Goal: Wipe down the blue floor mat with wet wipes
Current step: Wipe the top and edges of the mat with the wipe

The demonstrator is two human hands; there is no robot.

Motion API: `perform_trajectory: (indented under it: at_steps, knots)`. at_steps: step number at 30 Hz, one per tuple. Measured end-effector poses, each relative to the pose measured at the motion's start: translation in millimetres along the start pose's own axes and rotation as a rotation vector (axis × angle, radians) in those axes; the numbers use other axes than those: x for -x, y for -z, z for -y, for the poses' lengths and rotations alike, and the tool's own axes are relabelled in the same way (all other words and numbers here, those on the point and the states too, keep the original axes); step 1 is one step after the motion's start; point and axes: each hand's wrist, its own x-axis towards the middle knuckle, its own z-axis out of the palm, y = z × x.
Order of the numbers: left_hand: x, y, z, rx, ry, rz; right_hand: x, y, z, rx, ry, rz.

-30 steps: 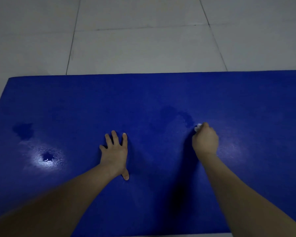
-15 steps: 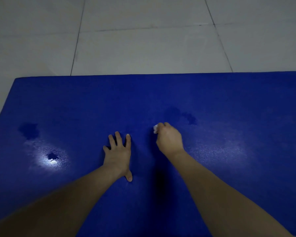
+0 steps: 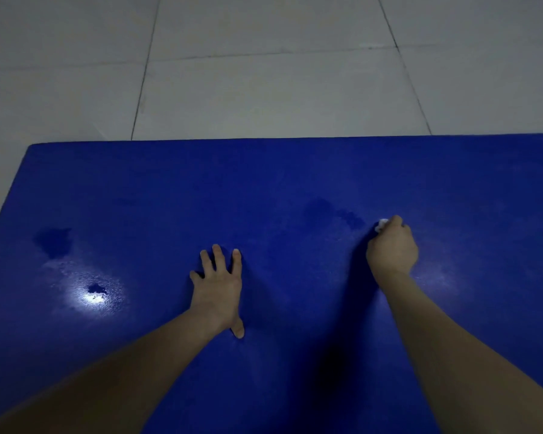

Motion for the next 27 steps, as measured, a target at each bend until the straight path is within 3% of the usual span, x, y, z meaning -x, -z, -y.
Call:
perform_trajectory:
  at_steps: [8, 13, 15, 18, 20, 22, 24, 27]
  knots:
    - [-1, -3, 0, -0.015, -0.002, -0.015, 77, -52, 116, 0.038, 0.384, 0.172]
    - [-2, 1, 0, -0.030, 0.009, 0.012, 91, -50, 137, 0.025, 0.564, 0.321]
    - [0, 4, 1, -0.046, -0.016, 0.025, 77, -40, 128, -0.106, 0.484, 0.330]
    - [5, 14, 7, -0.069, -0.059, 0.057, 47, -11, 103, -0.551, 0.144, 0.299]
    - [2, 31, 15, -0.033, -0.088, 0.035, 22, 10, 81, -0.844, -0.113, 0.381]
    - [-6, 50, 26, 0.059, -0.083, -0.046, 0, 22, 60, -0.977, -0.242, 0.490]
    - [-18, 61, 32, 0.084, -0.050, -0.084, -12, 23, 39, -0.759, -0.173, 0.499]
    - [-34, 60, 29, 0.140, -0.004, 0.019, -18, 28, 21, -0.252, -0.036, 0.212]
